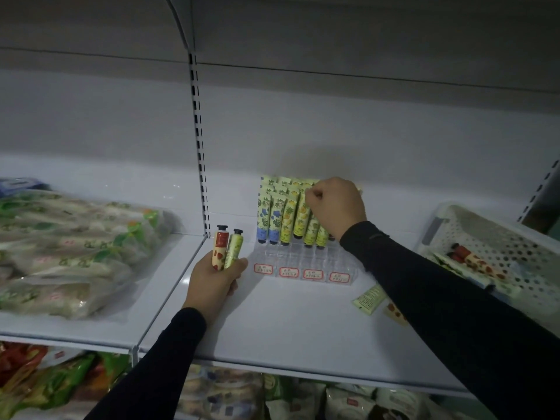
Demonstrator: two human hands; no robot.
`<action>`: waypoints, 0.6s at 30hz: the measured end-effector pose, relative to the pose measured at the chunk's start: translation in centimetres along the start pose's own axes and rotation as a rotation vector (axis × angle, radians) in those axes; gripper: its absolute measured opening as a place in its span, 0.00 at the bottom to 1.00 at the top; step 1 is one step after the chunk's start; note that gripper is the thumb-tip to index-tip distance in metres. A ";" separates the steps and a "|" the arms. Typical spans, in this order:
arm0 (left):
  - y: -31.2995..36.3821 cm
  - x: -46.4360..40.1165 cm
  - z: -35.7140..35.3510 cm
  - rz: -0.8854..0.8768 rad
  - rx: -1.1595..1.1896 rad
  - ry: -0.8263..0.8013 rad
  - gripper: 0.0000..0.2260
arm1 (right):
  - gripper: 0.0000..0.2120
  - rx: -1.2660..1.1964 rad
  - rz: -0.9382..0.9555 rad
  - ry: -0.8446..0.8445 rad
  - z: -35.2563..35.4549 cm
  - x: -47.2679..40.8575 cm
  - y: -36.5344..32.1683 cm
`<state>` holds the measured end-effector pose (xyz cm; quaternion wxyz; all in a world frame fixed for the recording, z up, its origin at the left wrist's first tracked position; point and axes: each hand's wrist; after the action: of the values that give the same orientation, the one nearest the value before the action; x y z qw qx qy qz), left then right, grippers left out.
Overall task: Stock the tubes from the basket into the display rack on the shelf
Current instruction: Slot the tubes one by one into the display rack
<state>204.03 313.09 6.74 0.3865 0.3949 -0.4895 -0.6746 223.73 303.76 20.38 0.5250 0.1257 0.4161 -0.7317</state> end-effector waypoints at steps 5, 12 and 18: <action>0.0 0.0 0.0 0.015 0.029 -0.003 0.08 | 0.20 0.080 0.000 -0.040 -1.5 0.8 0.5; 0.2 0.0 0.0 0.009 0.040 0.007 0.08 | 0.21 0.062 -0.079 -0.109 -1.3 -0.2 0.5; 0.1 -0.1 0.1 0.016 0.046 0.006 0.08 | 0.13 0.100 -0.146 -0.227 -0.3 -2.0 0.0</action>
<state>203.96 313.17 6.87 0.3841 0.4018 -0.5069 -0.6589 224.51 305.27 21.43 0.5071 0.0373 0.3251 -0.7973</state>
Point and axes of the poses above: each hand's wrist, its own x-axis away from the middle knuckle, its own z-axis out of the back of the hand, y = z × x, and after that the axes turned 13 degrees about -x, right-handed
